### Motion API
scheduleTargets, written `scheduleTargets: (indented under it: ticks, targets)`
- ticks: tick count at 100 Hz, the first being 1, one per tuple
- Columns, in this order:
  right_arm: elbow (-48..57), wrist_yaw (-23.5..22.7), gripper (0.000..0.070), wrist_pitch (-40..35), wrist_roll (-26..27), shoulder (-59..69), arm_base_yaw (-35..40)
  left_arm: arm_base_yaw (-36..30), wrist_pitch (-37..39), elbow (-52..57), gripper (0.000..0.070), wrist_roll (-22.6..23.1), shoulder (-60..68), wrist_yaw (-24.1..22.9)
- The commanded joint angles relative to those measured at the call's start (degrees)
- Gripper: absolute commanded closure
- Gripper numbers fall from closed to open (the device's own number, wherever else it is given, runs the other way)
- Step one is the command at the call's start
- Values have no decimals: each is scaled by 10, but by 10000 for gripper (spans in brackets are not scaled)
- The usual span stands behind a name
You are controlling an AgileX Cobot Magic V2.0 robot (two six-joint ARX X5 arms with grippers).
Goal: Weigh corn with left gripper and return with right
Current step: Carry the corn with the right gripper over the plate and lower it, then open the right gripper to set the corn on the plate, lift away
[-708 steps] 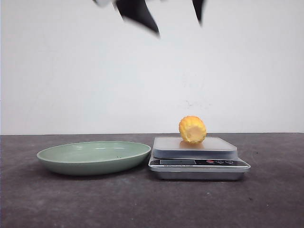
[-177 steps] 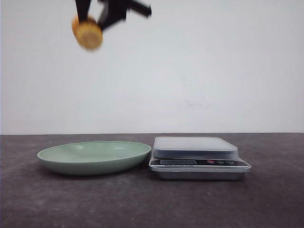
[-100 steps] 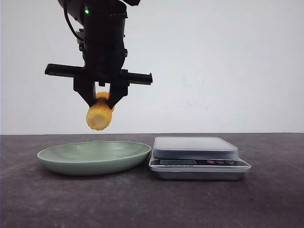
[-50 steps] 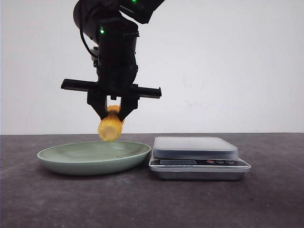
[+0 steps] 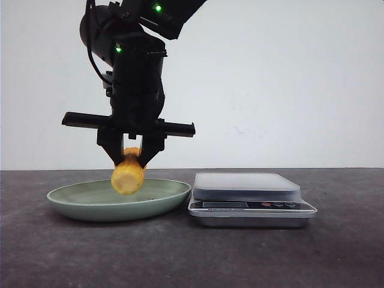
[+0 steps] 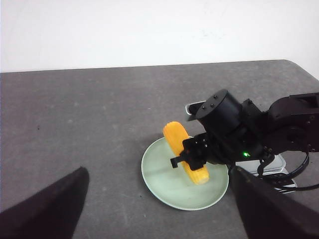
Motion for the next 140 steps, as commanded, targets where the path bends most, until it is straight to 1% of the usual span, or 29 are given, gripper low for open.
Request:
scheduleTargets:
  ticks: [1, 15, 31, 45, 49, 54, 60, 75, 88, 104, 109, 111, 120, 124, 127, 140]
  targets:
    - [14, 1, 700, -4, 17, 22, 9, -5, 5, 7, 150, -2, 2, -3]
    - [14, -2, 700, -23, 19, 22, 17, -5, 5, 7, 150, -2, 2, -3]
    - [14, -13, 700, -23, 18, 22, 23, -5, 5, 7, 150, -2, 2, -3]
    - [14, -14, 697, -29, 19, 22, 23, -5, 0, 7, 150, -3, 2, -2]
    - [14, -14, 662, -28, 19, 22, 23, -5, -5, 7, 150, -8, 2, -2]
    - [14, -14, 597, -28, 19, 22, 23, -5, -10, 7, 150, -12, 2, -2]
    - [14, -14, 548, -28, 19, 22, 23, -5, -13, 7, 150, -13, 2, -3]
    - [14, -12, 520, -27, 18, 22, 22, -5, -9, 7, 150, -13, -1, -3]
    - [14, -12, 404, -26, 18, 22, 22, -5, -6, 7, 149, -12, -2, -4]
    - [14, -12, 396, -22, 18, 22, 22, -5, -5, 7, 149, -11, -2, -4]
    - [14, -12, 380, -22, 18, 22, 22, -5, -6, 7, 149, -11, -2, -4]
    - [14, -12, 362, -22, 18, 22, 22, -5, -6, 7, 149, -11, -2, -4]
    - [14, -12, 224, -22, 17, 22, 22, -5, -6, 7, 149, -11, -2, -4]
    - [14, -12, 176, -22, 16, 22, 22, -5, -6, 7, 149, -11, -2, -4]
    - [14, -12, 165, -22, 16, 22, 22, -5, -6, 7, 149, -11, -2, -4]
    - [14, -9, 165, -21, 16, 22, 22, -5, -6, 7, 149, -11, -2, -4]
